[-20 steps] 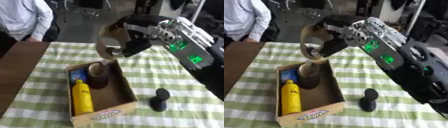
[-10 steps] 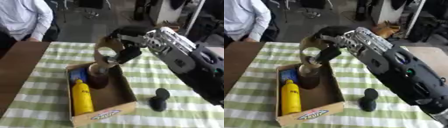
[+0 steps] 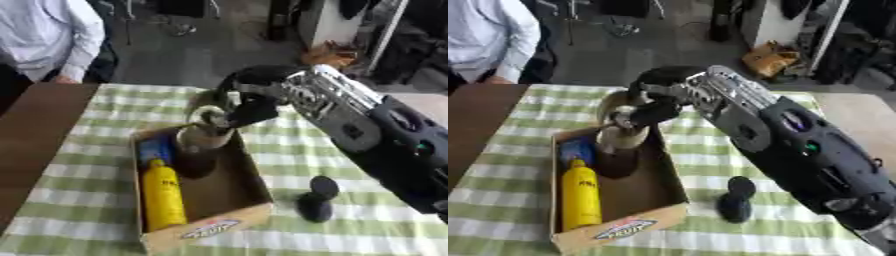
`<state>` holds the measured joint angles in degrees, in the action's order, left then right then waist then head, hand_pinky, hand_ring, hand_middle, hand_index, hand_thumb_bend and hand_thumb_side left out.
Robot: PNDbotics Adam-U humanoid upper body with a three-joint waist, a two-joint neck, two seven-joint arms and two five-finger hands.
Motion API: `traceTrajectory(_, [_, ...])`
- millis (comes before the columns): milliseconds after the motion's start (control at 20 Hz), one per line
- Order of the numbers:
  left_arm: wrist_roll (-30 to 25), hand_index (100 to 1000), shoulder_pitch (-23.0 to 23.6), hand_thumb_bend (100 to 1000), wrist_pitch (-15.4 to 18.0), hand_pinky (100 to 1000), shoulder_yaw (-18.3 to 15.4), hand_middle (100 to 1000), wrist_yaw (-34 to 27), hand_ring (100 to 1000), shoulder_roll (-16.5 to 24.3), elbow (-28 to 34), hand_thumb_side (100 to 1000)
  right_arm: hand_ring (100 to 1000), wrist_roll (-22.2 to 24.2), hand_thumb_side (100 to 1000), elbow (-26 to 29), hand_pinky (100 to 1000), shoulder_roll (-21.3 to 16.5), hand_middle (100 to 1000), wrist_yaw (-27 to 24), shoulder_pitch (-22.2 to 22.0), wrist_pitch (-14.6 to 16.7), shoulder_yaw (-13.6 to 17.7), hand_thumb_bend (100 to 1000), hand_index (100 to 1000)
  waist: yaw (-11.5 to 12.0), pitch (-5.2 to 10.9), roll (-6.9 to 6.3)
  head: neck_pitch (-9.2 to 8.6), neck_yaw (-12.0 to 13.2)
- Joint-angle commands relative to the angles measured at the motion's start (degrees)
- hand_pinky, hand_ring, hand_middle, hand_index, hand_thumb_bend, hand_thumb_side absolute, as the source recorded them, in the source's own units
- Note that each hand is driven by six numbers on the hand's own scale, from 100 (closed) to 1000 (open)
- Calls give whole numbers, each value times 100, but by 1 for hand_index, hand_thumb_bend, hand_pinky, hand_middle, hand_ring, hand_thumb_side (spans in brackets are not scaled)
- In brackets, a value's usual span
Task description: Pick up objects on the table and place them in the box.
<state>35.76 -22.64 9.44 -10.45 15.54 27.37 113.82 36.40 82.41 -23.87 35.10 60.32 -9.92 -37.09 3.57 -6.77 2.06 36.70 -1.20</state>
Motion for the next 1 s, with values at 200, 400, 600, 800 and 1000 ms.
traceTrajectory(200, [0, 1000, -116, 100, 0, 902, -13, 892, -30, 962, 78, 77, 979, 722, 44, 1000, 254, 575, -128, 749, -153, 161, 58, 103, 489, 851, -20, 68, -30, 40, 23])
traceTrajectory(400, [3, 1000, -115, 100, -5, 902, -13, 892, -32, 961, 82, 77, 978, 720, 42, 1000, 337, 575, -154, 746, -186, 165, 16, 139, 496, 848, -34, 64, -38, 52, 37])
traceTrajectory(600, [10, 1000, -110, 100, -11, 902, -14, 892, -32, 961, 76, 77, 977, 709, 26, 1000, 494, 563, -180, 739, -247, 151, -42, 201, 487, 846, -62, 64, -44, 60, 49])
traceTrajectory(800, [6, 1000, -106, 100, -14, 902, -16, 893, -28, 961, 79, 77, 976, 693, -108, 1000, 762, 549, -265, 739, -266, 131, -137, 358, 470, 848, -104, 69, -54, 53, 71])
traceTrajectory(1000, [7, 1000, -104, 100, -29, 902, -26, 895, -15, 961, 92, 77, 976, 655, -558, 1000, 1273, 489, -454, 744, -299, 8, -271, 742, 398, 852, -147, 65, -80, 45, 111])
